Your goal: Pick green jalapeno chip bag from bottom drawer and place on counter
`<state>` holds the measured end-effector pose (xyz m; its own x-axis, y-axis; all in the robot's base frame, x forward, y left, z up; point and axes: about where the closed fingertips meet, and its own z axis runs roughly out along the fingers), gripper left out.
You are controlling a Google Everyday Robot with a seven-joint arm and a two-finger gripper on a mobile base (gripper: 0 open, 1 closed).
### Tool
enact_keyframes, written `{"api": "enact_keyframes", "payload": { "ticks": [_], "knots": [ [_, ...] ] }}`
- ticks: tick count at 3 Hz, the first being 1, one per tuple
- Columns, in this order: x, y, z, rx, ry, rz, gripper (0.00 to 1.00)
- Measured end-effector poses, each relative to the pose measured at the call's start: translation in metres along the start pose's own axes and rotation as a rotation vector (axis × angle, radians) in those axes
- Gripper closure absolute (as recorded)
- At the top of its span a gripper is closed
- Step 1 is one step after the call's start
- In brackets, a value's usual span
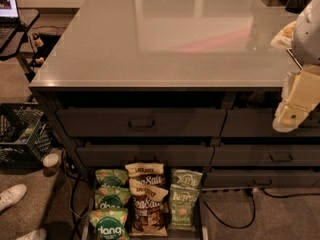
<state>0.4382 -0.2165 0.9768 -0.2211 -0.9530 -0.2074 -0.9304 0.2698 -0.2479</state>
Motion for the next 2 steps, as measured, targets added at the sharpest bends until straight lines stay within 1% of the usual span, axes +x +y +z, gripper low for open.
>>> {"api": "enact_keyframes", "payload": {
  "ticks": [1,2],
  "knots": [
    [0.000,0.000,0.000,0.000,0.000,0.000,0.00],
    [0.006,0.015,0.023,-0.029,0.009,0.037,0.00]
  ]
}}
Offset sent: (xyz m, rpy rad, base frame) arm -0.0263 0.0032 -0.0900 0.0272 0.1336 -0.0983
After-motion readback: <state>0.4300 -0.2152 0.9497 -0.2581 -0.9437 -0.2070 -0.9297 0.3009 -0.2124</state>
